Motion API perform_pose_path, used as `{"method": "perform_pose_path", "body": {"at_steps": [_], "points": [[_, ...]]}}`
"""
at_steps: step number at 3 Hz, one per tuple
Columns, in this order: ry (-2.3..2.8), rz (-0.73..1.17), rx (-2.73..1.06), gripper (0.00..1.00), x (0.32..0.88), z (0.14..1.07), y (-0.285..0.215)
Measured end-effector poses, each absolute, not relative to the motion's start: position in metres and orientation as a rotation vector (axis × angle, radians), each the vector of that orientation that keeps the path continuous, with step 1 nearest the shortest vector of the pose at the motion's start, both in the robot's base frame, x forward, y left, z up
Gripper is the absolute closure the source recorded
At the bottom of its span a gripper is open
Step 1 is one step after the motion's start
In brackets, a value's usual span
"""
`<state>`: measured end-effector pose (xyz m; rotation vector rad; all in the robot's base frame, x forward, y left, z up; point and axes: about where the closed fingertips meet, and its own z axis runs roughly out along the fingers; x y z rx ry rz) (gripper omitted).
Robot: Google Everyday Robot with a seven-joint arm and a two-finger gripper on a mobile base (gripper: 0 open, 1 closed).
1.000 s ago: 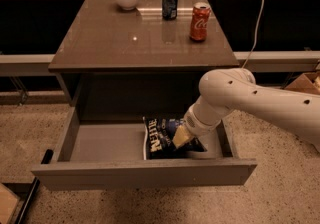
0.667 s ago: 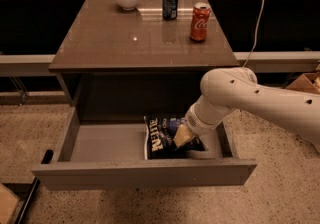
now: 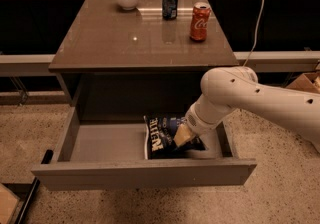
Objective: Pick blue chip bag from top drawer and place on counter
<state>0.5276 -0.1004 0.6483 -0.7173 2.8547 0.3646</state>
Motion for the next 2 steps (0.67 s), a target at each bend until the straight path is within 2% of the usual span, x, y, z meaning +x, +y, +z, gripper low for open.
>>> {"method": "perform_pose_path", "body": {"at_steps": [1,2], "points": [[2.855,0.365,-0.718,0.63,0.5275,0.6481,-0.1002],[2.861,0.360,-0.757,0.62,0.5283,0.6455,-0.0971]]}}
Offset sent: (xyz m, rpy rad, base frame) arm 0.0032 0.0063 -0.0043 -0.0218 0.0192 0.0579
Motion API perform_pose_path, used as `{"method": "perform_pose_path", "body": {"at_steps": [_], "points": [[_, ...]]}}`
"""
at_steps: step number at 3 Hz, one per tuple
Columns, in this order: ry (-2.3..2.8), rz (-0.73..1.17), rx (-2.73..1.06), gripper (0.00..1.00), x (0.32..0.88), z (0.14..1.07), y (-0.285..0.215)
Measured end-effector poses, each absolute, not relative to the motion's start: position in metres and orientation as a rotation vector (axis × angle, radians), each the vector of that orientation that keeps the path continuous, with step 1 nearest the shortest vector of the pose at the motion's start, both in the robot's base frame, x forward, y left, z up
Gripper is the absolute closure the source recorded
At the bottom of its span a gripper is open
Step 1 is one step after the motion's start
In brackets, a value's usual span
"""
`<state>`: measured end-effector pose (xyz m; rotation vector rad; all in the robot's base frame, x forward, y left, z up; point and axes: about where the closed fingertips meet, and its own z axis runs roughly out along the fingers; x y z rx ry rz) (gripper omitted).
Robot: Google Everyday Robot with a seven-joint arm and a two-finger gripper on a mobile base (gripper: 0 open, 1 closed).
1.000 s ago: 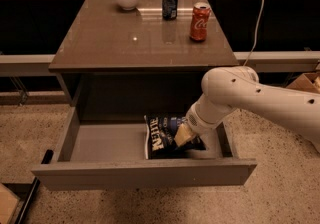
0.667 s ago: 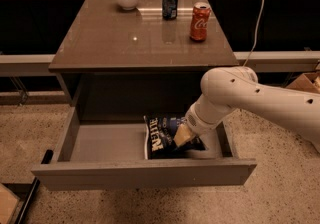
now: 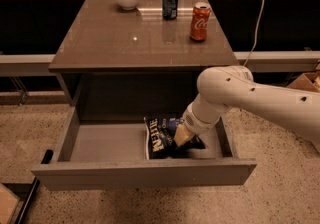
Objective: Pick blue chip bag from top drawer and place on counter
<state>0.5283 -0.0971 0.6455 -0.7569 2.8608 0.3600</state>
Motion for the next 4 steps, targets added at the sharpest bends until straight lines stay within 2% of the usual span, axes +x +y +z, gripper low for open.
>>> {"method": "perform_pose_path", "body": {"at_steps": [1,2,4], "points": [[2.850,0.352,-0.795,0.85,0.530,0.651,-0.092],[2.849,0.352,-0.796,1.00,0.530,0.651,-0.092],[2.815,0.353,-0.838,1.00,0.528,0.664,-0.087]]}}
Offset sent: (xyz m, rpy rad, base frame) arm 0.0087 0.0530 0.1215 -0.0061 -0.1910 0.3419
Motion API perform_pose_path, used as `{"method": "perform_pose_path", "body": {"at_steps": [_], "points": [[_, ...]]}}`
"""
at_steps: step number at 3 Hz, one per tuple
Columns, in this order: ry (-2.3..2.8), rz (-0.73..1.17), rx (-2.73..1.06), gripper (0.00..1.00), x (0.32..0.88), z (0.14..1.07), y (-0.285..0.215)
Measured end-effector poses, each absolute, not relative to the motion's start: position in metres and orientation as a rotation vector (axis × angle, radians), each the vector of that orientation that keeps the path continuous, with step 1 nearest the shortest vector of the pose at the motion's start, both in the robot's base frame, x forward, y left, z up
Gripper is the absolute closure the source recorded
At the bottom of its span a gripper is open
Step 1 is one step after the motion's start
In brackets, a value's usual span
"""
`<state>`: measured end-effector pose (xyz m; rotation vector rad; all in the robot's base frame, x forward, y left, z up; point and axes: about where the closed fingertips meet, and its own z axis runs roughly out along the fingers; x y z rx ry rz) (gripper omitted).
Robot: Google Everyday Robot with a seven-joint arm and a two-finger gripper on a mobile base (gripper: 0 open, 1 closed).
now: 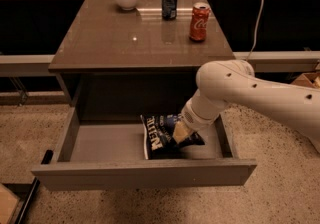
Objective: Pick blue chip bag from top drawer and place on counter
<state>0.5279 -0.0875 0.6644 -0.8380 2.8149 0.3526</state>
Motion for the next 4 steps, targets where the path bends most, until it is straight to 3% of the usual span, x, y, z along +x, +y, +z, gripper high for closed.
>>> {"method": "perform_pose_path", "body": {"at_steps": [4], "points": [[2.799,0.336,-0.855,1.00,0.5302,0.6727,-0.0841]]}}
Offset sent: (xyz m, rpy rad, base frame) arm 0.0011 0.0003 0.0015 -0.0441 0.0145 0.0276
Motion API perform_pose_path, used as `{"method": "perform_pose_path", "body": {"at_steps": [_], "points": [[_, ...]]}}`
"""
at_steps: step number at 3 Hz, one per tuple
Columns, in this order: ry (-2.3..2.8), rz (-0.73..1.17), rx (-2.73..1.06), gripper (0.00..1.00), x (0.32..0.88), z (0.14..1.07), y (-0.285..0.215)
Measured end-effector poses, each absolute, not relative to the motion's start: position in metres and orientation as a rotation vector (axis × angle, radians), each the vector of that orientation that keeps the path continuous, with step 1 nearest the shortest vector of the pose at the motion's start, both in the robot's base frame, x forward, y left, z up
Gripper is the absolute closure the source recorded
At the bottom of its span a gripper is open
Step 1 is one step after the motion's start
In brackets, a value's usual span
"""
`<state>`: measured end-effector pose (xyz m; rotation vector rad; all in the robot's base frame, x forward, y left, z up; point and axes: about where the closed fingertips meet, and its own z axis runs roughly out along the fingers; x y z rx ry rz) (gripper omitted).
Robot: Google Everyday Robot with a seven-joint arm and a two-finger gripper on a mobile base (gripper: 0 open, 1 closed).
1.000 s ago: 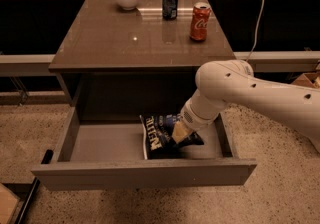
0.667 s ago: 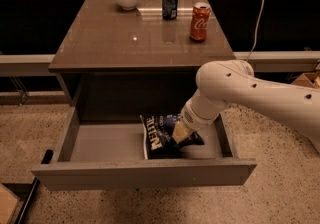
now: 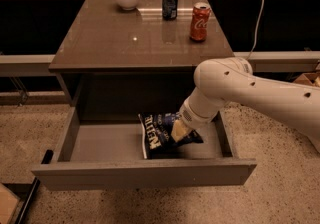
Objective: Pick blue chip bag from top drawer and place on counter
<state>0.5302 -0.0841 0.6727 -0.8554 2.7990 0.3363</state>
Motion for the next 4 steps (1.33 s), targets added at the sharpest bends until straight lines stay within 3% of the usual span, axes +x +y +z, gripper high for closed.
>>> {"method": "perform_pose_path", "body": {"at_steps": [4], "points": [[2.734,0.273,-0.897,1.00,0.510,0.705,-0.071]]}}
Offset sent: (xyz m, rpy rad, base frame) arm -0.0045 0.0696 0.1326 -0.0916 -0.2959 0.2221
